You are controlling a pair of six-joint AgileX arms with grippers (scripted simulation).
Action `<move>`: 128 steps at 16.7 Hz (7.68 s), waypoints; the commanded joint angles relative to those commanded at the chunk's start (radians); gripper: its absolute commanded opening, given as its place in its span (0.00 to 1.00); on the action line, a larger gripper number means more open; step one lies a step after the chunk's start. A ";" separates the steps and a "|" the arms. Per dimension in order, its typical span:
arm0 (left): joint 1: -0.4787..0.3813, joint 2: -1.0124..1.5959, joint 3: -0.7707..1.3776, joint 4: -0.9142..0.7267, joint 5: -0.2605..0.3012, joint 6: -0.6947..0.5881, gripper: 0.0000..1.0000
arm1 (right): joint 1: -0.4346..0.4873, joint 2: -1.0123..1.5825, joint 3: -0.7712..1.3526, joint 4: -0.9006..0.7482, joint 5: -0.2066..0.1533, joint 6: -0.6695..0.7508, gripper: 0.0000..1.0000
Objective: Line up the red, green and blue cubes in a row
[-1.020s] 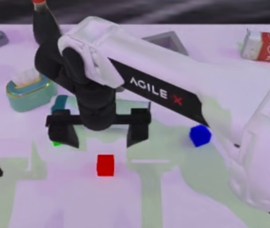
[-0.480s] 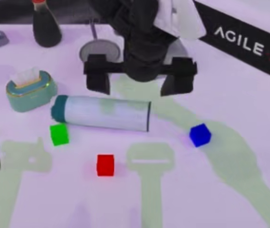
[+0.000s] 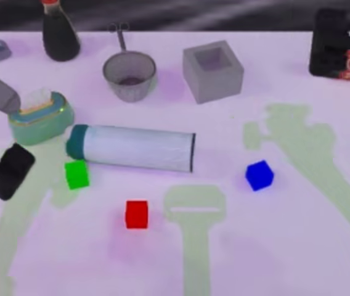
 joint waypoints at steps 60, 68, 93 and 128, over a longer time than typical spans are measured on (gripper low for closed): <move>-0.137 1.152 0.633 -0.271 0.009 0.527 0.00 | -0.451 -1.281 -1.302 0.815 -0.183 -0.429 1.00; -0.121 1.060 0.747 -0.483 0.008 0.526 0.00 | -0.451 -1.281 -1.302 0.815 -0.183 -0.429 1.00; -0.631 1.137 0.974 -0.625 0.007 0.299 0.00 | -0.451 -1.281 -1.302 0.815 -0.183 -0.429 1.00; -0.636 1.224 0.848 -0.415 0.007 0.293 1.00 | -0.451 -1.281 -1.302 0.815 -0.183 -0.429 1.00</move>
